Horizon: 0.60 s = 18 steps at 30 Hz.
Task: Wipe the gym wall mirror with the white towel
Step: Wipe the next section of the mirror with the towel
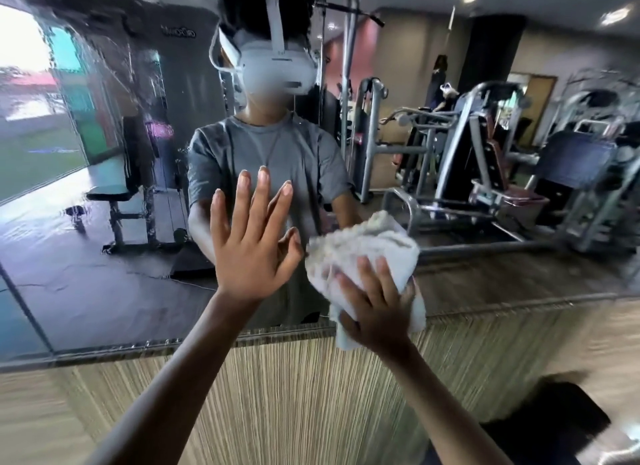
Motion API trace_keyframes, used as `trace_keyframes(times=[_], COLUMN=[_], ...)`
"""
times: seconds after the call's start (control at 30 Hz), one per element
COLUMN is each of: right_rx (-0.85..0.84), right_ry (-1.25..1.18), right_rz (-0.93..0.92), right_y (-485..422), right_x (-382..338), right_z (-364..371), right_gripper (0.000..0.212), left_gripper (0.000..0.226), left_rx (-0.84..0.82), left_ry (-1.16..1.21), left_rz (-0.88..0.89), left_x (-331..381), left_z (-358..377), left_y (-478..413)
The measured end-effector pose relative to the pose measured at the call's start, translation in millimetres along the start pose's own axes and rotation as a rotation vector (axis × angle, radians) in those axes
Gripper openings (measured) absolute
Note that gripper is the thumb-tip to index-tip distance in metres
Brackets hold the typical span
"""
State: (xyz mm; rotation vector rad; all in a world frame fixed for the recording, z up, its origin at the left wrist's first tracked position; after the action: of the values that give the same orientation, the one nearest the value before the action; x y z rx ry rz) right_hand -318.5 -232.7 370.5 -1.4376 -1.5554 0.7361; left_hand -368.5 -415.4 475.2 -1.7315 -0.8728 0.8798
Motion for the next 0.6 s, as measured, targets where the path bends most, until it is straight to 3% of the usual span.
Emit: trace_keyframes(times=[0.03, 0.1, 0.27, 0.33, 0.47, 0.53, 0.6], right_rx=[-0.015, 0.003, 0.215, 0.193, 0.08, 0.056, 0.053], right_ry=[0.024, 0.009, -0.211, -0.182, 0.093, 0.107, 0.026], right_rz=[-0.072, -0.018, 0.579, 0.444, -0.177, -0.237, -0.063], right_y=[7.4, 0.6, -80.9, -101.1, -74.6, -64.3, -82.9], right_x=[10.5, 41.1, 68.0, 33.6, 5.1, 34.8, 73.2], right_z=[2.3, -5.3, -46.2, -51.2, -38.2, -40.4, -57.3], right_gripper=[0.051, 0.049, 0.065, 0.068, 0.07, 0.069, 0.065], left_gripper=[0.062, 0.063, 0.069, 0.066, 0.061, 0.058, 0.058], left_rx=[0.001, 0.005, -0.001, -0.008, -0.054, -0.087, -0.104], left_ry=[0.001, 0.001, -0.024, -0.03, 0.027, 0.036, 0.031], left_rz=[0.0, -0.01, -0.027, -0.022, 0.014, 0.043, 0.083], left_x=[0.0, 1.5, 4.3, 4.0, -0.7, -6.8, -15.2], left_z=[-0.2, -0.4, 1.1, 0.2, -4.9, -10.3, -16.2], left_y=[0.2, 0.1, -0.9, -0.4, -2.3, -1.9, -9.5])
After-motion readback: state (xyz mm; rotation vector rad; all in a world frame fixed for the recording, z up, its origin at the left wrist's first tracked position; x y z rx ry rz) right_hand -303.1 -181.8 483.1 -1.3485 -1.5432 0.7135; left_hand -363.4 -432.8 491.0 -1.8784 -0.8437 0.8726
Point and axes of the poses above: each hand's wrist, its own y-axis away from the middle knuckle, its own z-axis out of the palm, x = y × z, the point moved 7 cm from there along -y, towards the middle knuckle, and after that the axes turned 6 degrees about -x, right-handed, at the moved point
